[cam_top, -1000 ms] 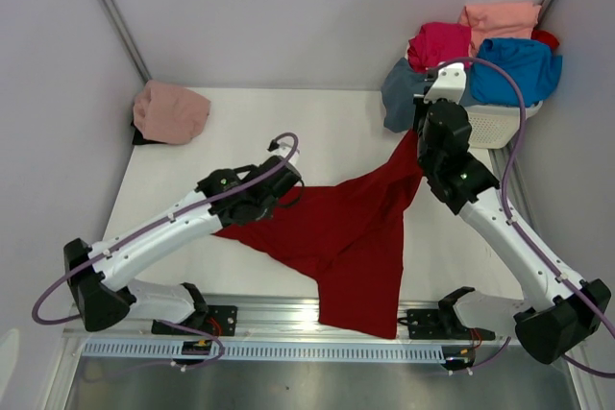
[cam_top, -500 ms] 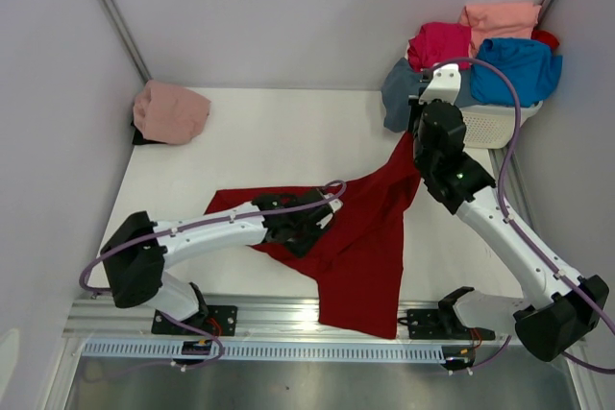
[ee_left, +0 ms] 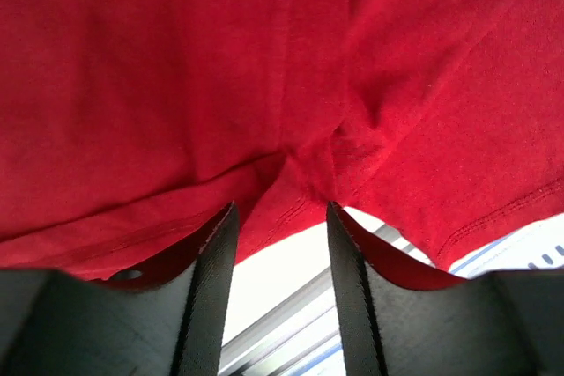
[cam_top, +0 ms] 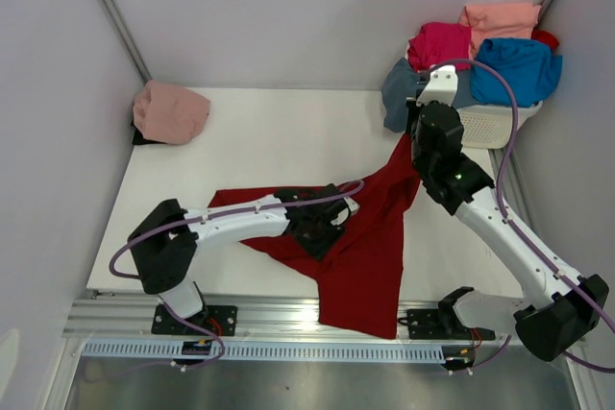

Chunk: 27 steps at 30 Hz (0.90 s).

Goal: Fold and stack the t-shirts
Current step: Flatten out the tshirt

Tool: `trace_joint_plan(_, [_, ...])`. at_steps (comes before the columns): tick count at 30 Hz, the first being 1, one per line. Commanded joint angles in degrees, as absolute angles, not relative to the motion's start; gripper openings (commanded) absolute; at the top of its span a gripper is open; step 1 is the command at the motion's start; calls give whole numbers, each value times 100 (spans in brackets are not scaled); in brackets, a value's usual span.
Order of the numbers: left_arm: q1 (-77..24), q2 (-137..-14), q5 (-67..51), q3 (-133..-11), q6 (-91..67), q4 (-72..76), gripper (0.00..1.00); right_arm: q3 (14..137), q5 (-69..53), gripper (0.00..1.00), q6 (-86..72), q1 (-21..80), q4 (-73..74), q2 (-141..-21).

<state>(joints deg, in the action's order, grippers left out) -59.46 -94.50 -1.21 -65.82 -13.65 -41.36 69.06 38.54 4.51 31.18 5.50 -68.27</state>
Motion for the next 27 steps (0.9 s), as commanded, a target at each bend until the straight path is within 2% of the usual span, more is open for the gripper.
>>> trace_joint_plan(1, [-6003, -9641, -483, -6882, -1248, -4113, 47, 6891, 3920, 0, 404, 3155, 439, -6811])
trace_joint_plan(18, [-6187, -10274, -624, -6864, -1257, -4166, 40, 6847, 3867, 0, 457, 3155, 404, -6855])
trace_joint_plan(23, [-6205, -10371, -554, -6873, -1266, -4140, 35, 6847, 3867, 0, 457, 3155, 396, -6864])
trace_joint_plan(27, [-6205, -10424, -405, -6925, -1292, -4157, 27, 6847, 3841, 0, 466, 3164, 396, -6855])
